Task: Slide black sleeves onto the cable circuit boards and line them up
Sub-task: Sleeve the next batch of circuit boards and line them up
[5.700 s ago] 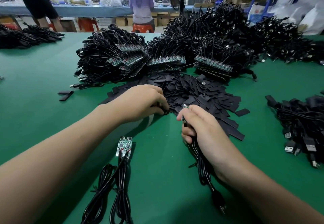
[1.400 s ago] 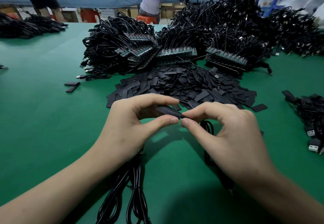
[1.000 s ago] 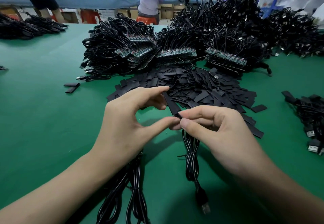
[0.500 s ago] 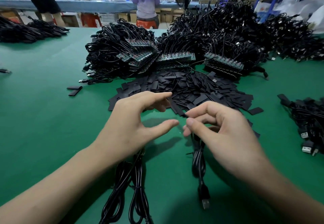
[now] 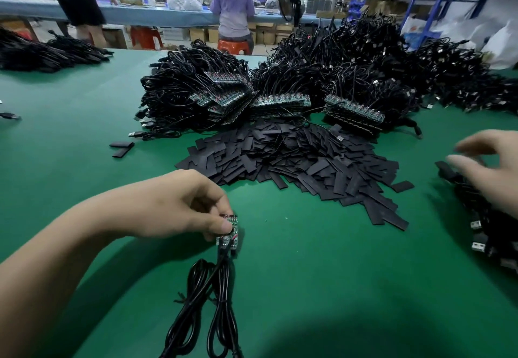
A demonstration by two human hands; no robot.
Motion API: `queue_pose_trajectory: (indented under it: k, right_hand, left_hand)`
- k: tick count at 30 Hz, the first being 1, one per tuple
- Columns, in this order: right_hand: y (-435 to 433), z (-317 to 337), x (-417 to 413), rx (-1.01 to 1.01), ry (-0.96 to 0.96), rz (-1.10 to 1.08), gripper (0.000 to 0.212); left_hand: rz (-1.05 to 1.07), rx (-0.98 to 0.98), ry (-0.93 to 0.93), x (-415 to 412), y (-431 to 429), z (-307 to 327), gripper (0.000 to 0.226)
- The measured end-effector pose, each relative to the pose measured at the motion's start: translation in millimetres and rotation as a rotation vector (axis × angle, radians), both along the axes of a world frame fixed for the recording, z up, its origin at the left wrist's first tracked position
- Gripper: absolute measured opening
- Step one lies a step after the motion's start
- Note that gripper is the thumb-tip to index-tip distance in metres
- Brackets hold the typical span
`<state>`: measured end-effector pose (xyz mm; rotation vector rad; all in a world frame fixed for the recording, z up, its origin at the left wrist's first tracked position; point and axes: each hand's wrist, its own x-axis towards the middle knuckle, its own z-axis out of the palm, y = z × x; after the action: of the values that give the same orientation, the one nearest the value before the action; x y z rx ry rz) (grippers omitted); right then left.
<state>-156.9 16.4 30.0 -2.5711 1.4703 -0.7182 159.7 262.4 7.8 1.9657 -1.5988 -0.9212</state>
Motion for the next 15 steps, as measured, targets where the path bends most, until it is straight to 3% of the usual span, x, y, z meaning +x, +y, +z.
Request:
queue_pose_trajectory:
  k: [3,7,15]
  right_hand:
    - [50.1,1.6,43.4,0.189,-0.057,0.331,0.026]
    - [110.7,-27.3,92.4,0.428,-0.059,0.714,0.048]
    - [125.3,-57.0,107.7,0.591,-0.419,0.833,0.044]
  left_hand:
    - [0.021,-0.075,0.203,-5.3,-3.4,-2.4,0.013]
    - [0.037,-0.214,0.334,-14.1,-6.6,-7.5,0.012]
    - [0.113,-0.37,0.526,-26.9,-12.3,-18.4,0.007]
